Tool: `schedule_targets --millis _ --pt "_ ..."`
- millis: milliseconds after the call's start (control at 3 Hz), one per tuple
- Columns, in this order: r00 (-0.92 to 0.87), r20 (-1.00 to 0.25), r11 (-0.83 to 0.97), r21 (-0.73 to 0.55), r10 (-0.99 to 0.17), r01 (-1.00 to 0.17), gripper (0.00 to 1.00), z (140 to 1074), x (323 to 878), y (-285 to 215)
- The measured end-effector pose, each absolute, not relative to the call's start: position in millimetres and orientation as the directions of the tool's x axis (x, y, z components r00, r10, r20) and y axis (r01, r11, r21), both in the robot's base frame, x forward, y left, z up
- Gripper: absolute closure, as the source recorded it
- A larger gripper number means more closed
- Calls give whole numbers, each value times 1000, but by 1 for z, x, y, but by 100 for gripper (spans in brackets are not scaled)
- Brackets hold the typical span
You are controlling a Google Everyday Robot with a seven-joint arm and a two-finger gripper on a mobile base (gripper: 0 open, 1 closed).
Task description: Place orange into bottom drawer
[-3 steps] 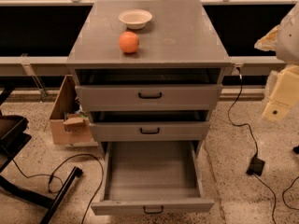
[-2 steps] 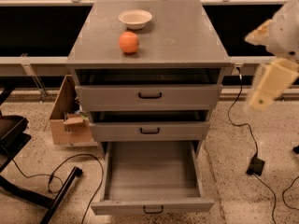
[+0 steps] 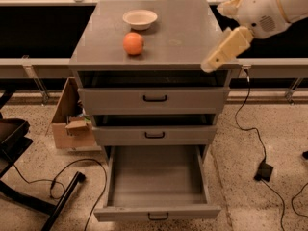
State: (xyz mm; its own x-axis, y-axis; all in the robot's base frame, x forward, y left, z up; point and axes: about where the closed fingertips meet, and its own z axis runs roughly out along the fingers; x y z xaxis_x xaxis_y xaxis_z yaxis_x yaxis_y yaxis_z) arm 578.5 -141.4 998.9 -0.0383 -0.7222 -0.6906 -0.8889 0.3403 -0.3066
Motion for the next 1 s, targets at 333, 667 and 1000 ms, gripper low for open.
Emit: schedule_targets --millis 333,667,1000 --pt "53 -815 343 -300 -577 -890 0 1021 619 -96" --pt "111 -855 293 -292 -506 -911 0 1031 648 -38" --pt "105 -856 299 -289 -506 -909 0 1028 652 -36"
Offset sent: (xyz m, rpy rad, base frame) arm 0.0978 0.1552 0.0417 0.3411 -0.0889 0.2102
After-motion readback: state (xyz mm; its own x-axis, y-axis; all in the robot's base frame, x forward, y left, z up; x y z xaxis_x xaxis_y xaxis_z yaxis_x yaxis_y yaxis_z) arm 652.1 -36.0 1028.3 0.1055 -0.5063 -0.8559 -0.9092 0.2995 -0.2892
